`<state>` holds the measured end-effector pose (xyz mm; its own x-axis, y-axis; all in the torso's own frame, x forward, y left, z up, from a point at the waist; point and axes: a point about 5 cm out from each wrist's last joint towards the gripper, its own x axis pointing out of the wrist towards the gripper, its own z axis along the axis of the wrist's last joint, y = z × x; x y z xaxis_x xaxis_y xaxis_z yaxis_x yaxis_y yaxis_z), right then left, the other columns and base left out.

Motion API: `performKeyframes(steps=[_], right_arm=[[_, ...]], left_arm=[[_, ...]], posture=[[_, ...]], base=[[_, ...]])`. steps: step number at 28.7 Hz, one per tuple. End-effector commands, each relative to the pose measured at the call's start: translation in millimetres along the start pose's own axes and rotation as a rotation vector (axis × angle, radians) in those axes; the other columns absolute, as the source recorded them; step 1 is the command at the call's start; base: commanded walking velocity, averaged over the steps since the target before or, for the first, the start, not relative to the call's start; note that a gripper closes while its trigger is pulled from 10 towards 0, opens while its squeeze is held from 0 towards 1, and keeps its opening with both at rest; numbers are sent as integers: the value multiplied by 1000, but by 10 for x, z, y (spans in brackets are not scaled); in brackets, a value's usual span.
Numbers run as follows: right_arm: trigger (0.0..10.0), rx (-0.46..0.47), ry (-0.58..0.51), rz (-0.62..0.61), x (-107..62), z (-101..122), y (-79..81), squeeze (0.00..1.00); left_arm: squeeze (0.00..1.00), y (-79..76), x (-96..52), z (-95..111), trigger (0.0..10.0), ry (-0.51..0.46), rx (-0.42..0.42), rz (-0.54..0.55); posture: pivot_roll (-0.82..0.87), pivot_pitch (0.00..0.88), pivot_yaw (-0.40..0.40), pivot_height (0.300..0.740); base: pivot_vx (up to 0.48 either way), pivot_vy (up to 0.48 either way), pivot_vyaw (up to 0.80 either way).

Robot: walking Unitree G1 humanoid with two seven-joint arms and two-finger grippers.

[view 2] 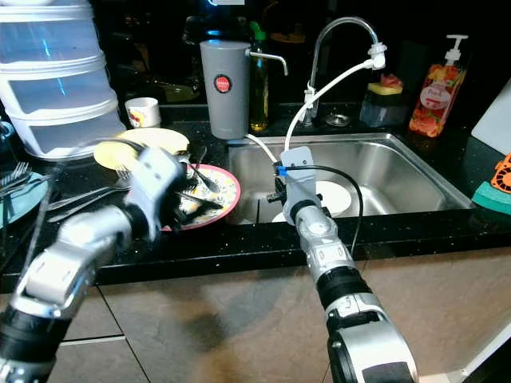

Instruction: Kitchen organization

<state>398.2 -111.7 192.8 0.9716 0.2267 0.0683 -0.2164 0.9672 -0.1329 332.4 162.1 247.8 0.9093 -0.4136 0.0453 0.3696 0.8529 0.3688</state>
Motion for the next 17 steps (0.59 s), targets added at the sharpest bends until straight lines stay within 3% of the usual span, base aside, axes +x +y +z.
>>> performKeyframes(steps=[1,3,4,5,6,7,8,12,17], right_arm=[[10000,10,0,12,-5,-2,33,0],[10000,13,-1,19,-7,-2,44,0],[10000,17,-2,27,-10,-4,59,0],[10000,17,-2,27,-10,-4,59,0],[10000,20,-3,35,-14,-8,74,0],[10000,27,-3,44,-20,-15,91,0],[10000,27,-3,44,-20,-15,91,0],[10000,35,-1,103,-38,-30,180,0],[10000,38,-24,261,-71,13,380,0]], left_arm=[[0,115,-1,-7,10000,13,-8,120],[0,166,-14,-19,10000,31,16,158],[780,242,-38,-63,10000,77,60,210],[780,242,-38,-63,10000,77,60,210],[1000,325,-73,-111,10000,120,82,270],[1000,435,-131,-177,10000,182,95,346],[1000,435,-131,-177,10000,182,95,346],[1000,780,-327,-418,10000,356,146,522],[1000,958,-395,-583,10000,419,97,603]], posture=[[42,0,-40,740],[42,0,-39,740],[42,0,-38,740],[42,0,-38,740],[42,0,-37,740],[43,0,-36,740],[43,0,-36,740],[44,0,-37,740],[44,0,-41,740]], base=[[0,0,0],[0,0,0],[0,0,0],[0,0,0],[0,0,0],[0,0,0],[0,0,0],[0,0,0],[0,0,0]])
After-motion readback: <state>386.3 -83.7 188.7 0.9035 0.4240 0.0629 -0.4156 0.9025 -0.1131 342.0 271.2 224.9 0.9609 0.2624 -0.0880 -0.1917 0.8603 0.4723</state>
